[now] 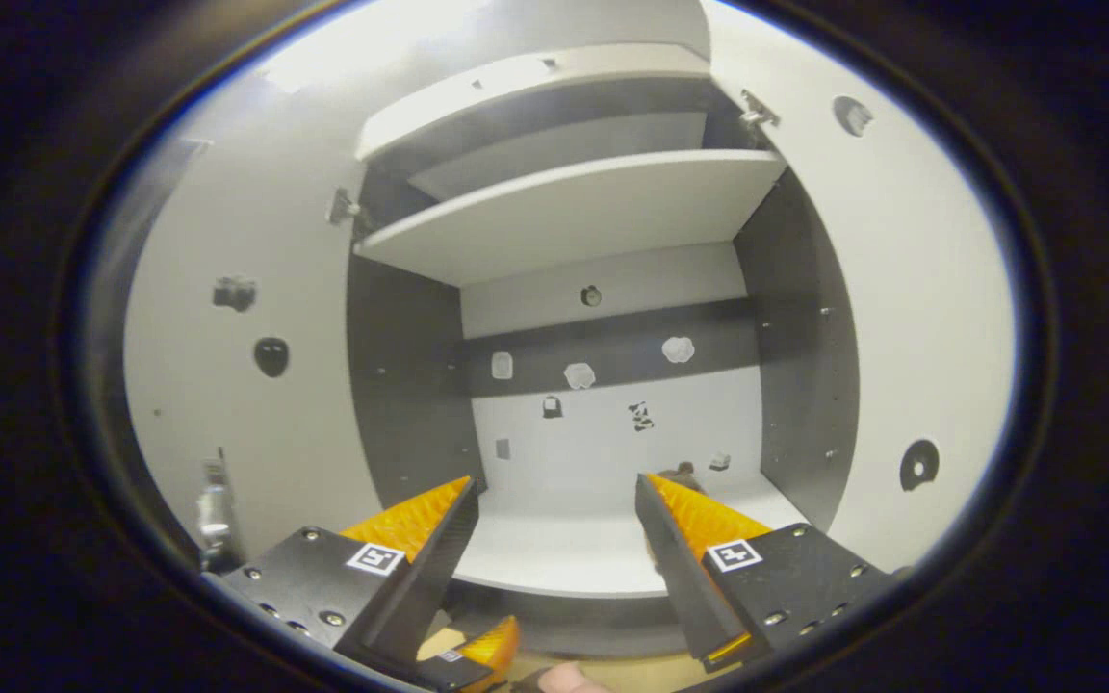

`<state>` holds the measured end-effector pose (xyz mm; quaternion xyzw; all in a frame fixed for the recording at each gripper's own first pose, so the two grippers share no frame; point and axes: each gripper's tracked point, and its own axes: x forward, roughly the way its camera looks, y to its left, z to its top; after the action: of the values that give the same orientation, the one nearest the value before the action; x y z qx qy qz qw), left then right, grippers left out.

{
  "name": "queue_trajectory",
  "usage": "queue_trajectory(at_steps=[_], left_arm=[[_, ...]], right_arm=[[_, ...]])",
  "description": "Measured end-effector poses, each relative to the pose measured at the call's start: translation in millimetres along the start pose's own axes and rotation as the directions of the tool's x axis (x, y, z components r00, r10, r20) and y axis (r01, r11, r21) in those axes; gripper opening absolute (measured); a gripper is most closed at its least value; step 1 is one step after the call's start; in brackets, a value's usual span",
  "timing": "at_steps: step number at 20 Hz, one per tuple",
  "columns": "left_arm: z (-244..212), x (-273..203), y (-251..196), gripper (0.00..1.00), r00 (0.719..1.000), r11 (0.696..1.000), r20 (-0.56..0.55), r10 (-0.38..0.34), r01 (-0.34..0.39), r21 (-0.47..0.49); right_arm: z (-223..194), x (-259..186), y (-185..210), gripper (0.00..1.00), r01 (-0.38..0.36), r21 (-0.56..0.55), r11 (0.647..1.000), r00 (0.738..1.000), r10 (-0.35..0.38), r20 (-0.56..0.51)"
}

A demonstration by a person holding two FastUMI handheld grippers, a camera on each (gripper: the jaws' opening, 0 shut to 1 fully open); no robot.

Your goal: Grab one shoe with the right hand and put it into the shoe cabinet, grab the other shoe with the left hand and put it into the shoe cabinet; then close the right door with the right hand and the left door with the left hand.

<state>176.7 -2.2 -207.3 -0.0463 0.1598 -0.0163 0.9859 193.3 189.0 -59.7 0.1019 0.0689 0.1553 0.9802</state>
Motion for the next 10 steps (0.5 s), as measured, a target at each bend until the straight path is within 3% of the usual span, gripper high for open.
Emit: queue_trajectory(at_steps=[5,8,10], left_arm=[[-14,-13,-6,1.00,0.999,0.994,0.030,0.045,-0.048,0.103],[-43,-24,-12,1.00,1.000,0.997,-0.020,0.002,0.000,0.081],[-65,-32,-3,0.98,0.999,0.999,-0.048,0.014,-0.012,0.046]], right_arm=[[-38,-53,-27,0.98,0.010,-0.035,0.999,1.000,-0.009,0.025],[-53,-71,-39,0.98,0.009,-0.039,0.999,1.000,-0.008,0.029],[-62,-82,-43,1.00,0.007,-0.060,0.998,0.999,-0.004,0.037]])
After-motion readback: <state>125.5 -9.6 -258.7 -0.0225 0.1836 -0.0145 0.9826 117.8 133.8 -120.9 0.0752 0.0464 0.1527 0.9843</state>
